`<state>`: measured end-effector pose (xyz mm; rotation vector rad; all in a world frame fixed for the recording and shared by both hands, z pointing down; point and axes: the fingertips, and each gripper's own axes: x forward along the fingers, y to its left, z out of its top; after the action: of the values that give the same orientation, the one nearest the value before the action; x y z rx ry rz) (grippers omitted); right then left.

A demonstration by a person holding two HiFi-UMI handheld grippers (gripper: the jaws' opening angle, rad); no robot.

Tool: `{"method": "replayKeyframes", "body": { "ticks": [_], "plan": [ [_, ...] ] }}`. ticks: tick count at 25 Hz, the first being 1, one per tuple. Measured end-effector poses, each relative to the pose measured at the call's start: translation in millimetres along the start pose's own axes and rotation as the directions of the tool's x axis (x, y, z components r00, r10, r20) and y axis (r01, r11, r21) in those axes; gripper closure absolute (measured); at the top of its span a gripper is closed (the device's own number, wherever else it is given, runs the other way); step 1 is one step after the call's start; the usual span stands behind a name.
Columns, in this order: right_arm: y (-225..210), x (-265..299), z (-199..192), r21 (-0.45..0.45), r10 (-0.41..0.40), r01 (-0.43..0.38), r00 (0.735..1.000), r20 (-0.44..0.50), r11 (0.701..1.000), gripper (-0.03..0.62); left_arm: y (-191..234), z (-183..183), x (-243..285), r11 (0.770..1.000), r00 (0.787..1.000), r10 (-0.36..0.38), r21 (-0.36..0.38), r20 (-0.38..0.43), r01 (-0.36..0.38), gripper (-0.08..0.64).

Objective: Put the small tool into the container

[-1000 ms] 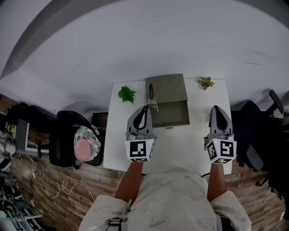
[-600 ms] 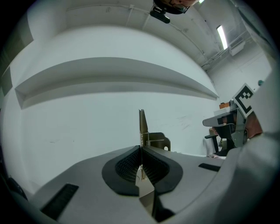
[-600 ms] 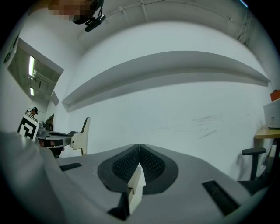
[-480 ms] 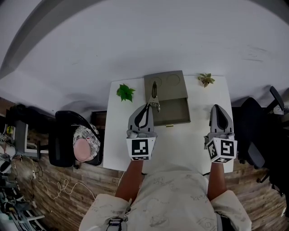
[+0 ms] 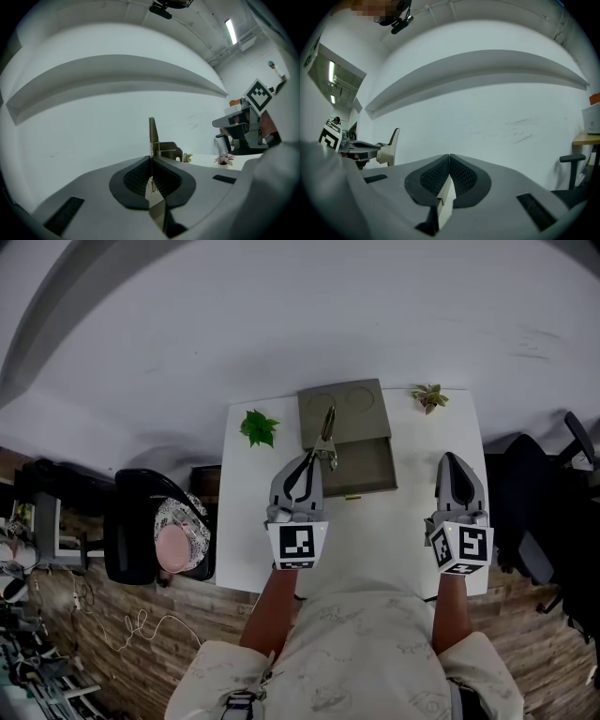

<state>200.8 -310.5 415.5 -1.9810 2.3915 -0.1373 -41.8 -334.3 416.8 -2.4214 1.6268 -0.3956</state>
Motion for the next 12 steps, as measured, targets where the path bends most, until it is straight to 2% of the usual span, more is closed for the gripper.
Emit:
{"method": "replayKeyframes", "body": {
  "ticks": [12],
  "plan": [
    [-1,6,-13,0.007,0.004,-0.004,1.0,-0.025,1.0,0.575,-13,-13,12,0.995,0.998,-0.05,0.09,-0.044,0.054,0.554]
  ]
}}
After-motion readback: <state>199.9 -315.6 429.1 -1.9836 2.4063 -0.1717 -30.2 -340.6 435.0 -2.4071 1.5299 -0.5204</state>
